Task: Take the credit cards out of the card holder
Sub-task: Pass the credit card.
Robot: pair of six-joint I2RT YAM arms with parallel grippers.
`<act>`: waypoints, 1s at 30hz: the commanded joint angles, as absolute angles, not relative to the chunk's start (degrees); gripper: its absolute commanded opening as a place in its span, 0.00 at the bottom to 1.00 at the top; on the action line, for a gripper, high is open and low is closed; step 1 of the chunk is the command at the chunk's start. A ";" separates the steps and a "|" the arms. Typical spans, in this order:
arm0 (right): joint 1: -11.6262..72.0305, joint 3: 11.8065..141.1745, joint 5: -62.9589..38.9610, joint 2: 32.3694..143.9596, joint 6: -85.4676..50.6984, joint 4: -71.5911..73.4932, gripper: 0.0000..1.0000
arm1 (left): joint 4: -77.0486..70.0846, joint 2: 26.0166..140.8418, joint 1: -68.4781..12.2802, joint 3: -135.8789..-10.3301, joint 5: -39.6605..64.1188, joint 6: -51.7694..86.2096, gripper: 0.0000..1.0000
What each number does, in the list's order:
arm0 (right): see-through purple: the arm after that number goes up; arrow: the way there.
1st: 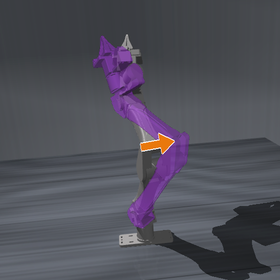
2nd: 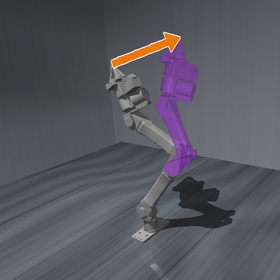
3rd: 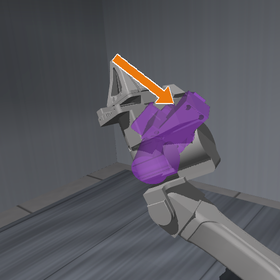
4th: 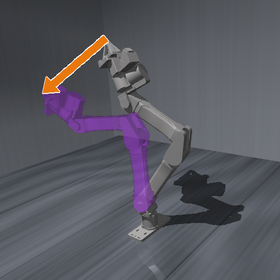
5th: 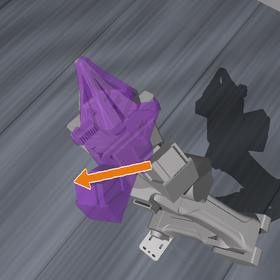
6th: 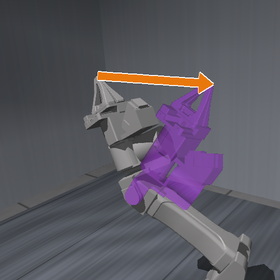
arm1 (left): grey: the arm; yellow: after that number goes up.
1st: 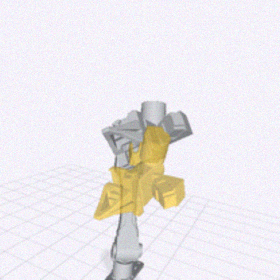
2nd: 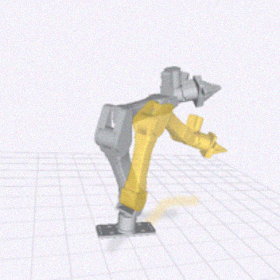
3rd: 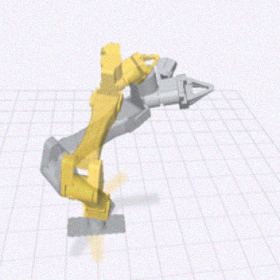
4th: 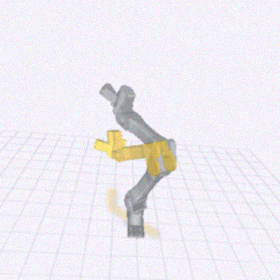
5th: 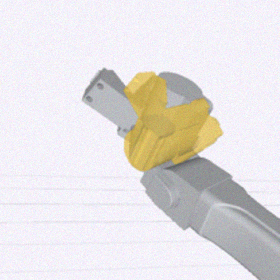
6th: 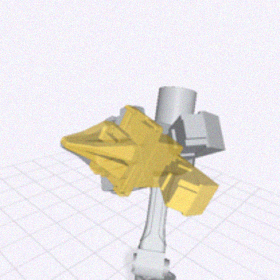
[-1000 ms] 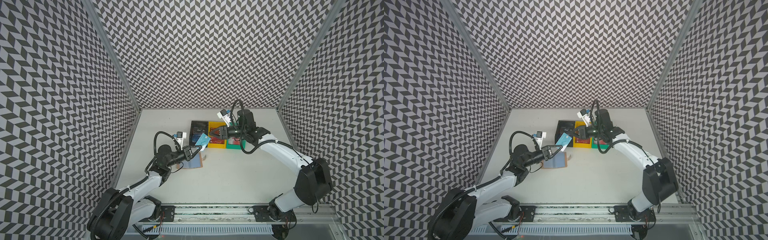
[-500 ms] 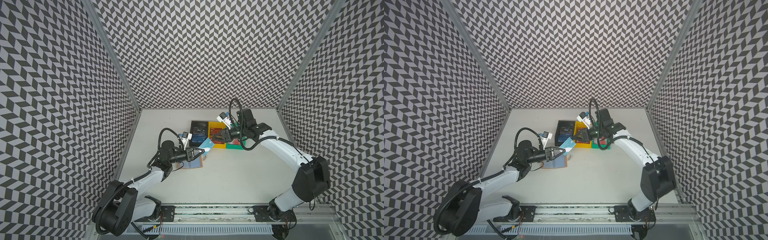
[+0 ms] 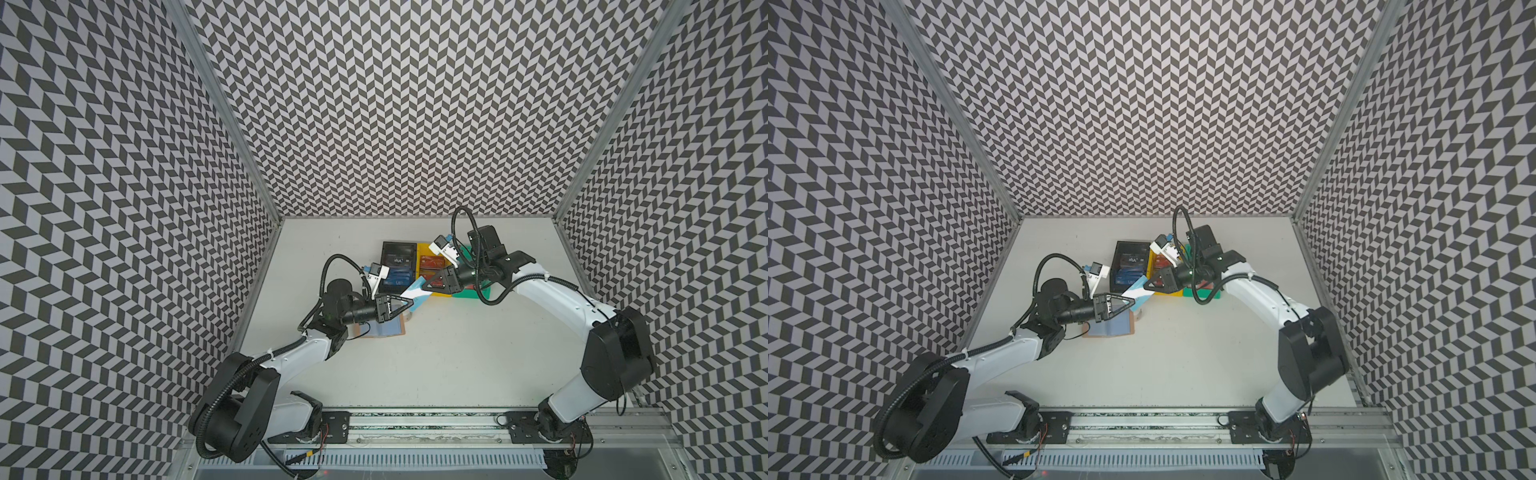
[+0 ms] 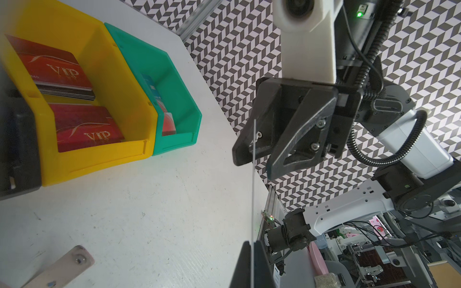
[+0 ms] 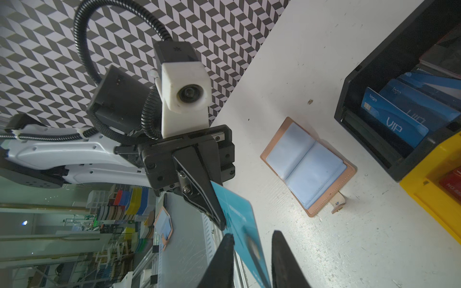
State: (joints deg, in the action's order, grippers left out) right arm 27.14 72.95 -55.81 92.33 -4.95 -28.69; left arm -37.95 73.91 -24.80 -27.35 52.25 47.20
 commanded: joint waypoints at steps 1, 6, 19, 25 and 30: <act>27.54 72.64 -57.78 92.92 -3.24 -26.89 0.17 | -40.09 74.79 -25.38 -29.26 52.99 47.37 0.00; 27.51 72.62 -58.54 92.75 -3.42 -26.89 0.01 | -39.12 74.97 -25.43 -29.36 51.99 47.03 0.01; 27.42 70.36 -55.49 88.33 -8.27 -24.38 0.00 | -35.62 72.65 -22.57 -26.89 46.22 48.04 0.31; 24.45 70.86 -49.31 86.69 -11.26 -26.57 0.00 | -32.87 69.87 -19.53 -24.73 43.39 48.19 0.47; 17.90 70.54 -41.43 85.82 -16.03 -26.67 0.00 | -30.45 67.01 -17.56 -22.59 40.57 47.73 0.49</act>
